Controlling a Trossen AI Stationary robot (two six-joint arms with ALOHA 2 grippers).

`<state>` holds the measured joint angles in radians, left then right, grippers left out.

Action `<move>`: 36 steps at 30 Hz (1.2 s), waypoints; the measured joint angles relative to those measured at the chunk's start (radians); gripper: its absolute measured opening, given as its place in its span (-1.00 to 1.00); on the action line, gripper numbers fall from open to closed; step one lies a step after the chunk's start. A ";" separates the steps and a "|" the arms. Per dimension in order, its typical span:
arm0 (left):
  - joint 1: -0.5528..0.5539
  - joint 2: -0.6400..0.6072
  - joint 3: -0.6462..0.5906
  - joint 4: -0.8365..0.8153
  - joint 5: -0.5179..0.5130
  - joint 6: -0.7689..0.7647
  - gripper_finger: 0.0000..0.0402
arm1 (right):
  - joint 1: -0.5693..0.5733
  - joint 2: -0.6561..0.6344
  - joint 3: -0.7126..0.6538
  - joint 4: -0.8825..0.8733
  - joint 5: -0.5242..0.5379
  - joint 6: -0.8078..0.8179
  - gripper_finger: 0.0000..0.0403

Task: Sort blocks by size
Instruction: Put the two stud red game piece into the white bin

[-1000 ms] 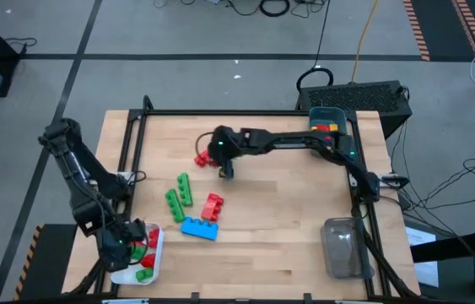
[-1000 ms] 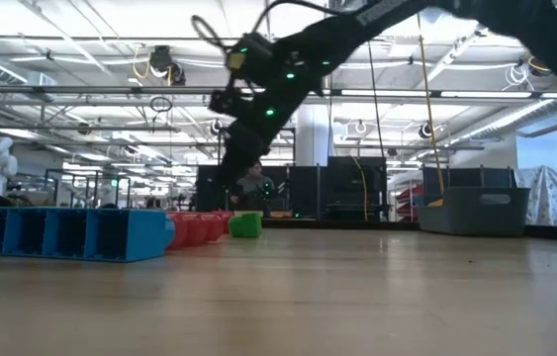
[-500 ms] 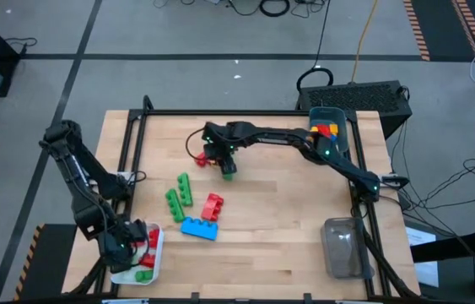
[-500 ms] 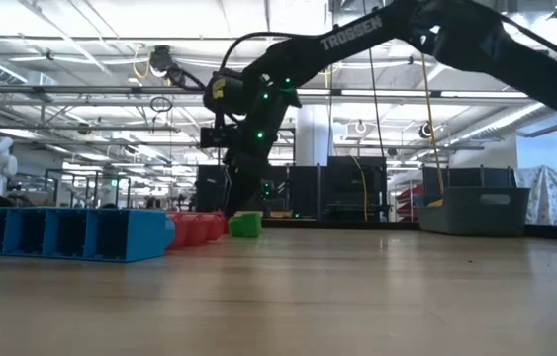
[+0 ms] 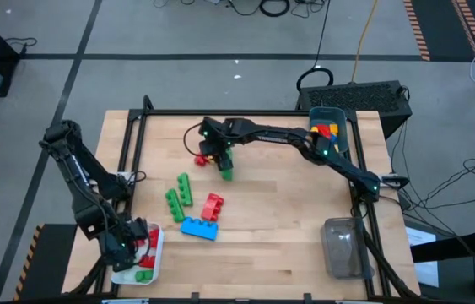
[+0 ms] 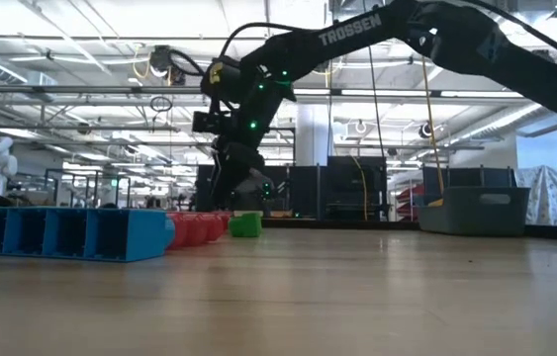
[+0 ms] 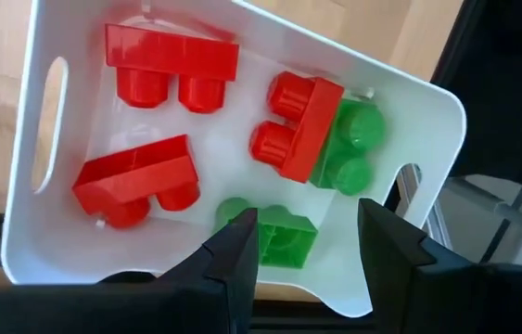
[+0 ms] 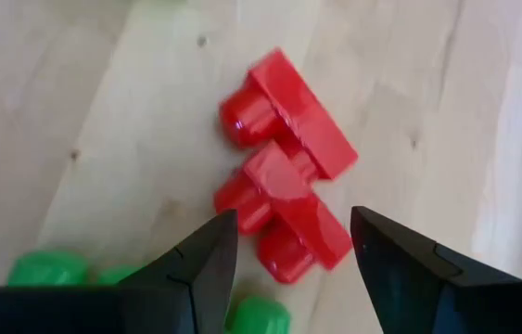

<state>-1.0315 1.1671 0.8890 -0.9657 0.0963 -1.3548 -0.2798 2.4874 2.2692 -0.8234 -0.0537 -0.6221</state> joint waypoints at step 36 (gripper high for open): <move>0.200 0.000 0.000 -0.039 0.092 0.220 -0.31 | -0.042 0.009 0.029 -0.334 -0.158 -0.088 -0.14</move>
<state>-0.8313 1.1667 0.8890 -1.0046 0.1880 -1.1352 -0.3218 2.4963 2.2979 -1.1574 -0.2118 -0.7106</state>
